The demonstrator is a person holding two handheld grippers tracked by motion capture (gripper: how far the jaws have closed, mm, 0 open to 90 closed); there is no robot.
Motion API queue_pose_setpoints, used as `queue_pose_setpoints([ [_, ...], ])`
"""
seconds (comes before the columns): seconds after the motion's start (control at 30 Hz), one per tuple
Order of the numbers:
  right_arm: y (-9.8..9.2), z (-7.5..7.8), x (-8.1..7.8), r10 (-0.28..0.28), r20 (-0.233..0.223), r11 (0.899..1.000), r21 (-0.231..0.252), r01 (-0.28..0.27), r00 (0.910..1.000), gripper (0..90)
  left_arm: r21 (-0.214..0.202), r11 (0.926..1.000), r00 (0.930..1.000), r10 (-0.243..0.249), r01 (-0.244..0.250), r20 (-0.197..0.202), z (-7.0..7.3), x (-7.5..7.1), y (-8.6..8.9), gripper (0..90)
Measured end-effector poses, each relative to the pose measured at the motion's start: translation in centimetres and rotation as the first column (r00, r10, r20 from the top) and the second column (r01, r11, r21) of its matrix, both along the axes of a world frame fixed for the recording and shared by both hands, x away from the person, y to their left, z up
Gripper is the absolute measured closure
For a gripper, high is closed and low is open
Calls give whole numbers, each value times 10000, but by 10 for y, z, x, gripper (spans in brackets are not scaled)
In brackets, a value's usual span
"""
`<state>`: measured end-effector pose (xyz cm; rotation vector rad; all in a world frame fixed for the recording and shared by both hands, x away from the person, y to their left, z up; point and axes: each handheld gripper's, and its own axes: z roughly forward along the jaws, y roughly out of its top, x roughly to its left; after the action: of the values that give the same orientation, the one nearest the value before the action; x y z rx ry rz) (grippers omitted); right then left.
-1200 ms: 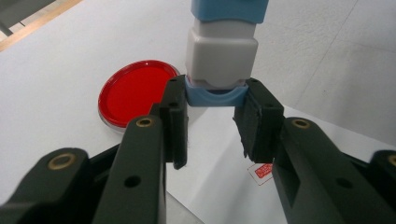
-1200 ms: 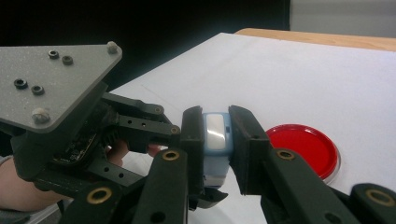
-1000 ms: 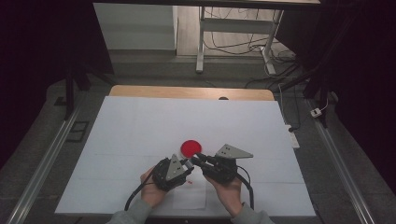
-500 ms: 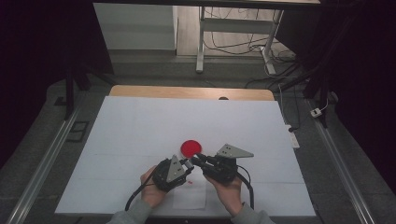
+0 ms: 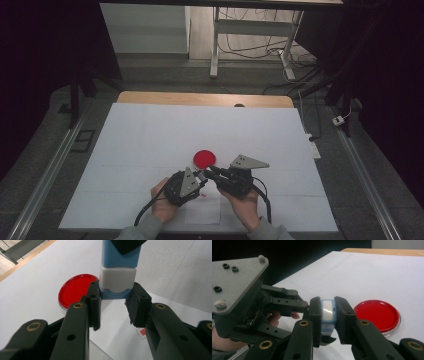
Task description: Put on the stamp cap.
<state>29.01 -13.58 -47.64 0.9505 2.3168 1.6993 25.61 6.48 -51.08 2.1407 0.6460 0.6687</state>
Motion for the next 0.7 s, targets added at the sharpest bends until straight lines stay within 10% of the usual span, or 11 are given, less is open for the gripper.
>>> queue_pose_setpoints([
  [0.7,-4,3,1,20,-32,9997,251,-19,10000,755,-336,9993,9997,-168,162,-194,-1,2,3,648],
])
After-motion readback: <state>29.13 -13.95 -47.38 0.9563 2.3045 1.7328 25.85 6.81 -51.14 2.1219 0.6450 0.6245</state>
